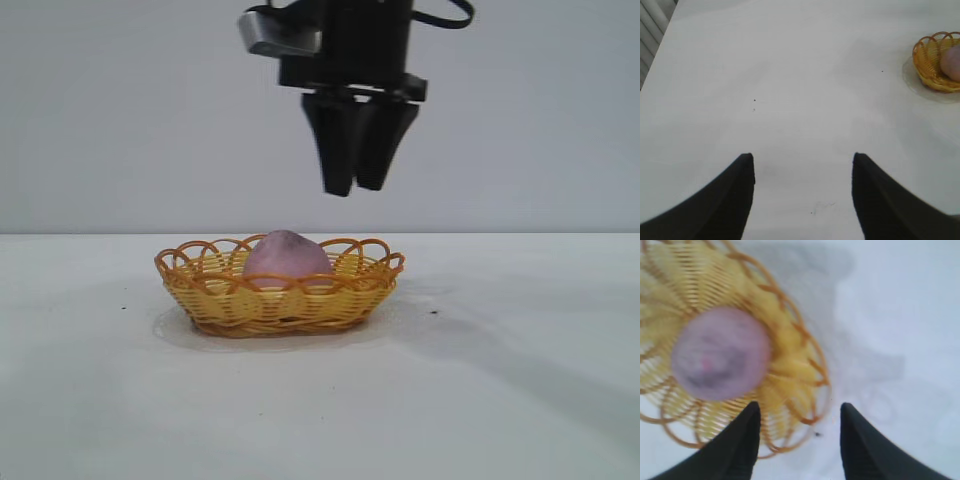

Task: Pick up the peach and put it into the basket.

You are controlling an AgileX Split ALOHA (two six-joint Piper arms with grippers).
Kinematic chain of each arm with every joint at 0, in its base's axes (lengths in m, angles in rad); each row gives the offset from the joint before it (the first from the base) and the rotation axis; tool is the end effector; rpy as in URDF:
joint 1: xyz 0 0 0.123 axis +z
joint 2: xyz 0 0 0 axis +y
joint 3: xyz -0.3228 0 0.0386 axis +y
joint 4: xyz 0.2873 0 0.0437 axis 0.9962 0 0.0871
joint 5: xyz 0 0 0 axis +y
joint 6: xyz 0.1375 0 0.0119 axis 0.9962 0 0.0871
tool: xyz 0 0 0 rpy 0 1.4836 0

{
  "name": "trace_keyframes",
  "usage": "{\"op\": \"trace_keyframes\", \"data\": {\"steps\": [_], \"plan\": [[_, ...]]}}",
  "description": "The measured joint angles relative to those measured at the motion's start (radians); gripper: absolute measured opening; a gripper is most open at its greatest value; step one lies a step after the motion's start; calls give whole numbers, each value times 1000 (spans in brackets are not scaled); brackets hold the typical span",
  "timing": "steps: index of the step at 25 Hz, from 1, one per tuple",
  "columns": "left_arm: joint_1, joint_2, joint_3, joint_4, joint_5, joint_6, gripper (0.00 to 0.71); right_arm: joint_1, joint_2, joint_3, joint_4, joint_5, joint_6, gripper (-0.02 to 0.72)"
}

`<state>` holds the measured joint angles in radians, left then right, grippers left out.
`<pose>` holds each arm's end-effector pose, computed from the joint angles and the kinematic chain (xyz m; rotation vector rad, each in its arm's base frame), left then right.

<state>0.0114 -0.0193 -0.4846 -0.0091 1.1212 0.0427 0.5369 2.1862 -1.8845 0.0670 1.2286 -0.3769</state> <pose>0.0260 -0.0008 0.2625 0.0337 2.1007 0.0216 0.4447 0.2748 0.1840 -1.3062 2.7201 0.1125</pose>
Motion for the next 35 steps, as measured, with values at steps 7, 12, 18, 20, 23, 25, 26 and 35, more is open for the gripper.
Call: {"op": "trace_keyframes", "data": {"steps": [7, 12, 18, 20, 23, 25, 26, 35], "plan": [[0, 0, 0, 0, 0, 0, 420, -200, 0, 0, 114, 0, 0, 293], [0, 0, 0, 0, 0, 0, 420, -328, 0, 0, 125, 0, 2, 293], [0, 0, 0, 0, 0, 2, 420, -443, 0, 0, 133, 0, 2, 293], [0, 0, 0, 0, 0, 2, 420, -462, 0, 0, 160, 0, 2, 293], [0, 0, 0, 0, 0, 2, 420, -471, 0, 0, 206, 0, 2, 293], [0, 0, 0, 0, 0, 2, 420, -467, 0, 0, 208, 0, 2, 293], [0, 0, 0, 0, 0, 2, 420, -467, 0, 0, 208, 0, 2, 293], [0, 0, 0, 0, 0, 2, 420, -467, 6, 0, 93, 0, 183, 293]]}}
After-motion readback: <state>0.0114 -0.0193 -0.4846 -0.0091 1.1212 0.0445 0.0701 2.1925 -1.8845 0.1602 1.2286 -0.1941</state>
